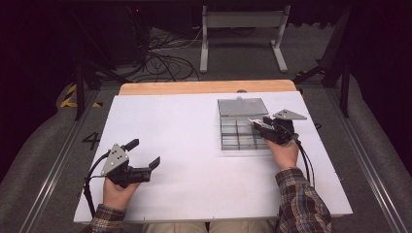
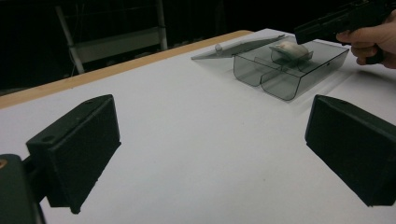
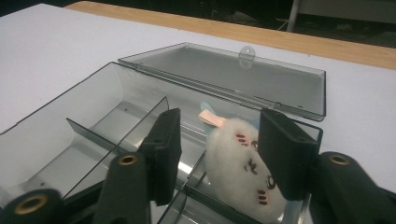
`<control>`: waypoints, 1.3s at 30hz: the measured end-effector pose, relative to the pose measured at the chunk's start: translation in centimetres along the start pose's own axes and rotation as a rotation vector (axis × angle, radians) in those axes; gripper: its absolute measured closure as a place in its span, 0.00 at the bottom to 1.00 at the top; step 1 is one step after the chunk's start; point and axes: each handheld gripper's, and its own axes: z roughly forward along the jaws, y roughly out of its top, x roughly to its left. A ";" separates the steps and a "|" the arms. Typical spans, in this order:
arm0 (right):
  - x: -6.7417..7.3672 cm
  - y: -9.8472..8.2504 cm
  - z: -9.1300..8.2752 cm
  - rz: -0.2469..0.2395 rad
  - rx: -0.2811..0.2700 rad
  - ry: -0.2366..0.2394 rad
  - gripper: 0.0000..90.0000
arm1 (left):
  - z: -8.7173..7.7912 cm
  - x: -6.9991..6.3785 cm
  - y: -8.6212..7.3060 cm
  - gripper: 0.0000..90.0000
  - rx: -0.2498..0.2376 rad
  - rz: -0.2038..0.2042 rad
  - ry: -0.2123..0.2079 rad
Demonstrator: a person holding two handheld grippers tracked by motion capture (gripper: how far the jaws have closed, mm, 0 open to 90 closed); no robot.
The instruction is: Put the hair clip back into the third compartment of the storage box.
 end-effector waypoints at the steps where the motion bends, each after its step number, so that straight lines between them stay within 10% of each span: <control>1: 0.0 0.0 0.0 0.000 0.000 0.000 0.52 | 0.0 0.0 0.0 0.04 -0.003 -0.001 0.000; 15: 0.2 0.2 -0.3 0.034 -0.034 0.030 0.14 | 0.0 0.1 0.0 0.04 -0.009 -0.016 -0.005; 39: 1.9 0.7 -1.7 -0.032 -0.106 0.063 0.00 | 0.0 0.2 0.0 0.03 -0.014 -0.012 -0.001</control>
